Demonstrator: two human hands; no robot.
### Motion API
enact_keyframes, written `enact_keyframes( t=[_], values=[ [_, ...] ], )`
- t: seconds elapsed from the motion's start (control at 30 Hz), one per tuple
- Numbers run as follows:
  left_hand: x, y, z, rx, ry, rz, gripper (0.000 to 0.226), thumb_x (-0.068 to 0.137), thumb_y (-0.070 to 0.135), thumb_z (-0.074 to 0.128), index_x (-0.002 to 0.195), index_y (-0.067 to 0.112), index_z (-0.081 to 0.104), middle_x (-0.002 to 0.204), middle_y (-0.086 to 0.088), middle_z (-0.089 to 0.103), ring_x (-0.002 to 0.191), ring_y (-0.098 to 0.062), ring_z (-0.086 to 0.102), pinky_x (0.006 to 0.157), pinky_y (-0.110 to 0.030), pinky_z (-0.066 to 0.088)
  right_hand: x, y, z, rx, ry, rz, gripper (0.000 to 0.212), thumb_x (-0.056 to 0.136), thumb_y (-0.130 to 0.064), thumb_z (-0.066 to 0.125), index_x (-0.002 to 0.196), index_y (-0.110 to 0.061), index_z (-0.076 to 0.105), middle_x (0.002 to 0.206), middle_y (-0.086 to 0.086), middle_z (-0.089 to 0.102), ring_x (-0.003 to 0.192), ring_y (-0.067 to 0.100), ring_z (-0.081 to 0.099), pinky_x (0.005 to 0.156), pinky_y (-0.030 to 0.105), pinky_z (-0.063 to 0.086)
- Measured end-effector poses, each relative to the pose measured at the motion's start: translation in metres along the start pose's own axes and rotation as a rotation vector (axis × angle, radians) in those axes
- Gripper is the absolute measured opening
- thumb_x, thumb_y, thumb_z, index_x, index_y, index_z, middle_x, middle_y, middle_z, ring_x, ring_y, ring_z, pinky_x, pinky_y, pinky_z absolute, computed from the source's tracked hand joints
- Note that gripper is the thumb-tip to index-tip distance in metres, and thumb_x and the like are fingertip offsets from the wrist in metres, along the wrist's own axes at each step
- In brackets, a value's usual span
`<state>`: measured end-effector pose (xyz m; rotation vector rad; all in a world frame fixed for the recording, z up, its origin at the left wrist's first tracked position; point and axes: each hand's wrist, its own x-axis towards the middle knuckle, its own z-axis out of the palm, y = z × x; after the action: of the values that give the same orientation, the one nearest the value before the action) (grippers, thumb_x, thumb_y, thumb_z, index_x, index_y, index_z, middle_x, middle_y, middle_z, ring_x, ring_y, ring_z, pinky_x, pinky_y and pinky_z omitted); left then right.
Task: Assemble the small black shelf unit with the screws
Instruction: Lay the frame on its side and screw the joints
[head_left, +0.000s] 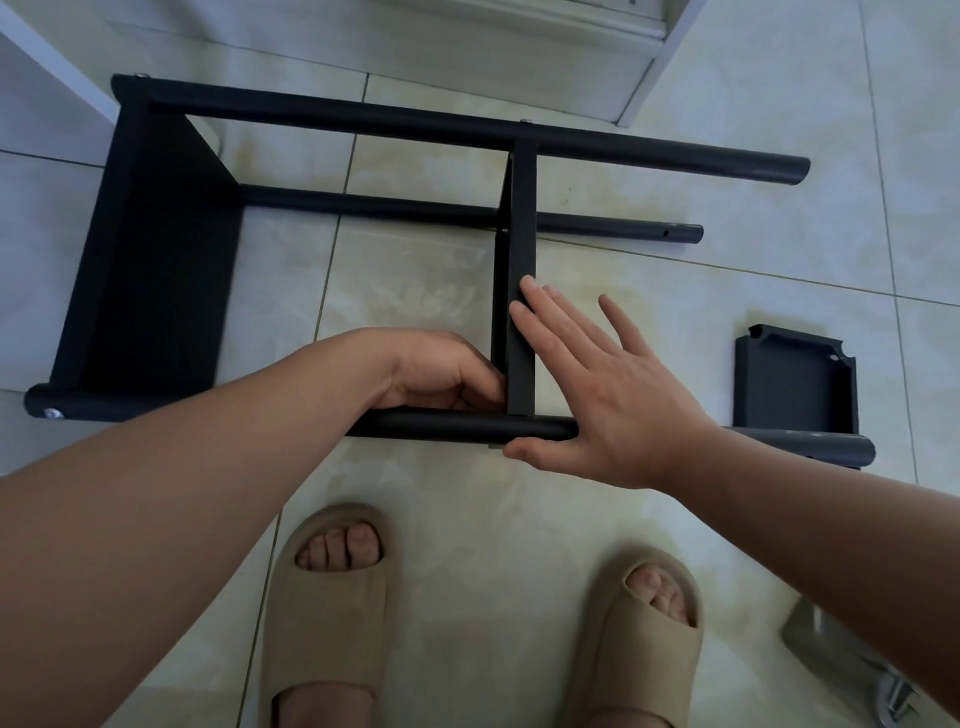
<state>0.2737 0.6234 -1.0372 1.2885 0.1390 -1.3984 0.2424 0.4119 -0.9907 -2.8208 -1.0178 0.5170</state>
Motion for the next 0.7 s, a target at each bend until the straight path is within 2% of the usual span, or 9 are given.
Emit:
enact_keyframes(
  t=[0.17,0.23,0.4,0.53,0.63,0.7],
  values=[
    [0.003,-0.0014,0.0015,0.046,0.066,0.029,0.014,0.092,0.005,0.061,0.099,0.002,0.072,0.089,-0.012,0.075,0.078,-0.018,0.073,0.067,-0.023,0.056,0.0006,0.0008,0.0004,-0.006,-0.006,-0.037,0.105,0.085,-0.083,0.028,0.163,-0.017,0.002,0.169,-0.004,-0.012,0.156,0.012,-0.01,0.127,0.049,0.004],
    [0.0043,-0.0015,0.0007,0.045,0.058,0.03,0.013,0.092,0.003,0.06,0.099,0.001,0.071,0.088,-0.012,0.075,0.077,-0.018,0.073,0.067,-0.023,0.056,0.0006,0.001,0.0005,-0.015,-0.007,-0.042,0.105,0.086,-0.082,0.028,0.163,-0.015,0.002,0.169,-0.002,-0.012,0.156,0.013,-0.01,0.127,0.048,0.004],
    [0.0025,-0.0018,-0.0019,-0.003,0.006,0.028,0.017,0.092,-0.002,0.055,0.101,0.001,0.07,0.085,-0.012,0.074,0.077,-0.019,0.072,0.069,-0.024,0.057,0.0004,0.0007,0.0005,-0.038,-0.002,-0.043,0.105,0.087,-0.082,0.027,0.163,-0.014,0.002,0.17,-0.001,-0.011,0.156,0.014,-0.009,0.127,0.048,0.005],
    [0.0001,-0.0002,-0.0016,-0.006,-0.032,-0.006,0.023,0.093,0.003,0.054,0.11,0.001,0.069,0.094,-0.011,0.073,0.085,-0.019,0.071,0.079,-0.028,0.057,0.0005,0.0005,0.0011,-0.039,-0.005,-0.044,0.105,0.086,-0.082,0.027,0.163,-0.015,0.001,0.169,-0.002,-0.013,0.156,0.013,-0.01,0.127,0.048,0.004],
    [0.0018,-0.0003,0.0012,0.057,0.036,0.003,0.027,0.094,0.008,0.058,0.116,-0.004,0.067,0.099,-0.012,0.072,0.088,-0.02,0.069,0.086,-0.033,0.054,0.0006,0.001,0.001,-0.024,-0.001,-0.043,0.105,0.086,-0.082,0.028,0.163,-0.015,0.001,0.17,-0.002,-0.011,0.156,0.013,-0.01,0.127,0.049,0.005],
    [0.0036,-0.0006,0.0024,0.09,0.059,0.013,0.03,0.095,0.006,0.057,0.121,-0.008,0.061,0.099,-0.015,0.07,0.086,-0.021,0.069,0.085,-0.032,0.054,0.0004,0.001,0.0011,-0.017,0.004,-0.042,0.105,0.086,-0.082,0.028,0.163,-0.015,0.003,0.17,-0.003,-0.011,0.156,0.012,-0.009,0.127,0.049,0.005]
  ],
)
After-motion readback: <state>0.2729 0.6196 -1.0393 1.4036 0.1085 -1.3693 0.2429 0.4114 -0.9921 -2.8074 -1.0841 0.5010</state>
